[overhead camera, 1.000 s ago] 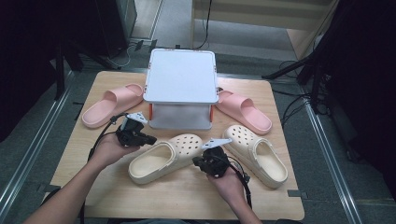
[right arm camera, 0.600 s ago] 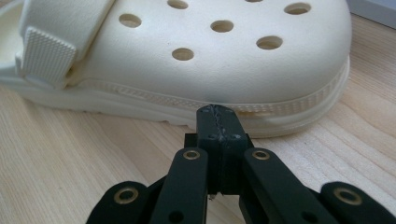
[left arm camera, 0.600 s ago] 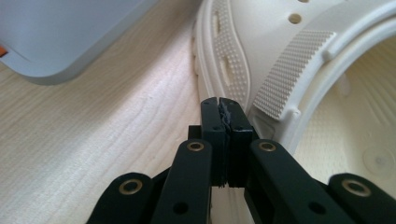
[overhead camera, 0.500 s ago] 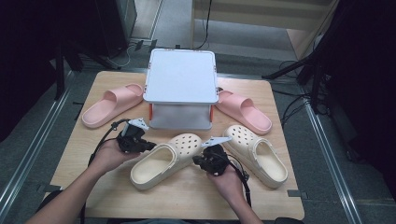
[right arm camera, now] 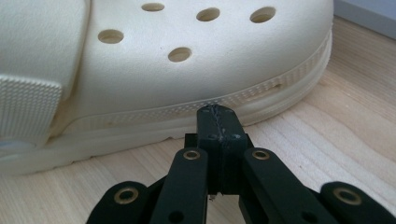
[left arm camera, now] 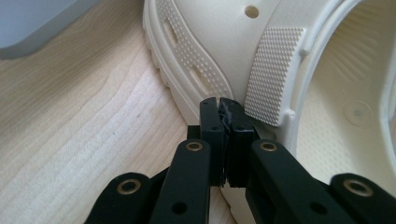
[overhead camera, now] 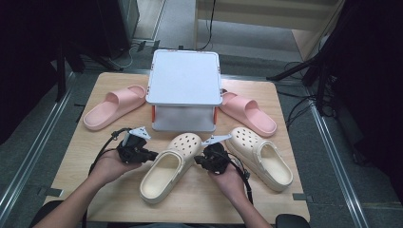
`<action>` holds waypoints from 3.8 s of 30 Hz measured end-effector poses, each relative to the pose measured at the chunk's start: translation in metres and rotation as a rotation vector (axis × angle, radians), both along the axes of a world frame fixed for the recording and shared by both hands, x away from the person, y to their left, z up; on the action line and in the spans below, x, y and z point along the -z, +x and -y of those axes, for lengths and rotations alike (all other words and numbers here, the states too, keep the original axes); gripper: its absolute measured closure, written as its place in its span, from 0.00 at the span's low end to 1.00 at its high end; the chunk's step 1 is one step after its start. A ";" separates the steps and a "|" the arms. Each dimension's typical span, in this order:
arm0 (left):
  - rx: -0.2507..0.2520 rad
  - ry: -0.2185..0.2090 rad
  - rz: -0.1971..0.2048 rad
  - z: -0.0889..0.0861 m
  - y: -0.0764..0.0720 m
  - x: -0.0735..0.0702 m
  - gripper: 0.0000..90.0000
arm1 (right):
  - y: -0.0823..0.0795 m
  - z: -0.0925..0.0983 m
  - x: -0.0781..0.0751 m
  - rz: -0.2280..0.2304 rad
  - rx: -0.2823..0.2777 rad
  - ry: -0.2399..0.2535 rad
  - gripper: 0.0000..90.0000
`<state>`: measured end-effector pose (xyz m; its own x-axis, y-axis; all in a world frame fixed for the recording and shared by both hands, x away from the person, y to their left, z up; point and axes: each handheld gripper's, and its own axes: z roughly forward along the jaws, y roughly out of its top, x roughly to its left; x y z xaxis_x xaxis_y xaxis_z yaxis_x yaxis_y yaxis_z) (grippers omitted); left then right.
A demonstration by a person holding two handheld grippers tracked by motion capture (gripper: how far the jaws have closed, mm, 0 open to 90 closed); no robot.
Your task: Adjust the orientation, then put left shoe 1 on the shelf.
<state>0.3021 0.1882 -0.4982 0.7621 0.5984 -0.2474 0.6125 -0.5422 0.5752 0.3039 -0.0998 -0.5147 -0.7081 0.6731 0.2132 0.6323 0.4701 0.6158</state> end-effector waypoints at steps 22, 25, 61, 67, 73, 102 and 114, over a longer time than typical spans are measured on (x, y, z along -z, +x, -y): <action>-0.024 0.000 0.026 0.006 -0.028 -0.001 0.97 | 0.017 -0.014 -0.001 0.025 -0.016 -0.020 1.00; -0.014 -0.014 0.019 0.006 -0.028 0.000 0.96 | 0.017 -0.015 -0.001 0.028 -0.008 -0.020 1.00; -0.113 -0.115 0.113 -0.022 0.053 -0.122 0.74 | -0.027 -0.005 -0.049 0.046 0.015 0.119 0.50; -0.117 -0.103 0.137 -0.016 0.070 -0.136 0.85 | -0.037 -0.012 -0.044 0.051 0.015 0.114 0.47; -0.123 -0.095 0.171 -0.018 0.082 -0.133 0.95 | -0.042 -0.014 -0.039 0.036 0.016 0.102 0.54; -0.137 -0.062 0.201 -0.017 0.119 -0.122 0.95 | -0.042 -0.046 -0.004 0.027 0.126 -0.009 0.52; -0.131 -0.066 0.188 -0.020 0.119 -0.122 0.99 | -0.033 -0.042 -0.007 -0.004 0.168 -0.003 0.77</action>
<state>0.4210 0.2081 -0.3765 0.7153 0.6824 -0.1508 0.5543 -0.4226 0.7171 0.2708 -0.0574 -0.5075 -0.5845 0.7829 0.2134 0.7047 0.3594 0.6118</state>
